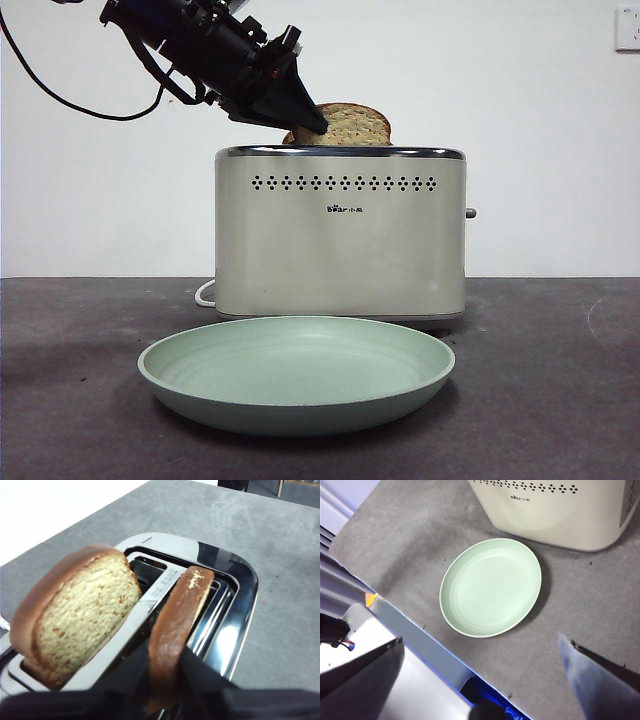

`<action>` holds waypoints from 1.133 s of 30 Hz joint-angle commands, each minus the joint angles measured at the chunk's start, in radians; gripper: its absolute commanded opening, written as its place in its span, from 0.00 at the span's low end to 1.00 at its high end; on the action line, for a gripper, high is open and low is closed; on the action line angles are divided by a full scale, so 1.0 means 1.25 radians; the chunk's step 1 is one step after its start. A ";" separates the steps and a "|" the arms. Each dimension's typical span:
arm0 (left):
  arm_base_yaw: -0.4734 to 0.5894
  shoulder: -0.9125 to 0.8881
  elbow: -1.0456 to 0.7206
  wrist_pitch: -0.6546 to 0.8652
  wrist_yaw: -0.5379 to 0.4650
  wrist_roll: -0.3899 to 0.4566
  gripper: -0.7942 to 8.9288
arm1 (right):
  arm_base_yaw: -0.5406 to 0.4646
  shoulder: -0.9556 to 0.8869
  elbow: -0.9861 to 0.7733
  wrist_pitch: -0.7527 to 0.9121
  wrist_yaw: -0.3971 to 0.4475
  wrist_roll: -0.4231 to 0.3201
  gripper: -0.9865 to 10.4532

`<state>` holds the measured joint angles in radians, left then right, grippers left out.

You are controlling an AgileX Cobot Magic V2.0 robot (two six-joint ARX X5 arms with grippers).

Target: Take the bread from the toaster,put the bread on the plate,put the plate on the table

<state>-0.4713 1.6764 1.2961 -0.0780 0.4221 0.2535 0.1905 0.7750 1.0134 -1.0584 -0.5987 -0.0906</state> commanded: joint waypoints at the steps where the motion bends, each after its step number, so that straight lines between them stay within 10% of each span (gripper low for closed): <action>1: -0.003 -0.007 0.001 -0.001 -0.009 -0.016 0.07 | 0.002 -0.001 0.001 0.001 0.002 -0.003 0.69; 14: 0.021 -0.284 0.001 -0.065 -0.062 -0.039 0.07 | 0.002 -0.001 0.001 0.002 0.002 -0.003 0.69; 34: 0.015 -0.694 -0.001 -0.570 -0.194 -0.190 0.07 | 0.002 0.083 0.001 0.114 0.002 0.049 0.69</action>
<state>-0.4492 0.8177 1.2961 -0.7876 0.1814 0.0444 0.1905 0.8715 1.0134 -0.9268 -0.5991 -0.0517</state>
